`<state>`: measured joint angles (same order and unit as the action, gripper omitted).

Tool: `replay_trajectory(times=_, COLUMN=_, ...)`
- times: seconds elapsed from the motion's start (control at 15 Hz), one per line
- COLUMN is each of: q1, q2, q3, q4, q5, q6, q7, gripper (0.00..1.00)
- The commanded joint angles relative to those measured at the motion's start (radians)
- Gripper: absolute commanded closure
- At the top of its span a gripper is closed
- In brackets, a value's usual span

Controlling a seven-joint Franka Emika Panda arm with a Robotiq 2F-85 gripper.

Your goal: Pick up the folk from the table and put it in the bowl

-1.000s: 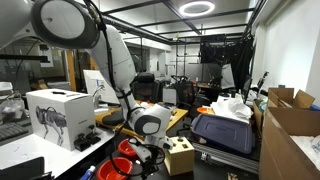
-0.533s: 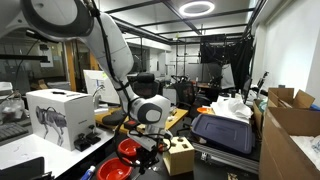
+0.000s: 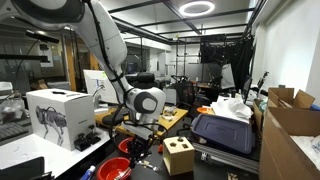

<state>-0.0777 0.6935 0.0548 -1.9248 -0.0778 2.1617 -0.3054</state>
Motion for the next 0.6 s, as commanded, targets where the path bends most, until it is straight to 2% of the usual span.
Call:
replay_trajectory(times=0.0, q1=0.015, q2=-0.055, q3=0.009, q4=-0.049, q5=-0.017, q6=-0.041, q7=-0.034, gripper=0.98)
replay_trajectory(times=0.53, q1=0.032, q2=-0.029, q3=0.057, q4=-0.051, q5=-0.002, q6=-0.111, q7=-0.104, gripper=0.98)
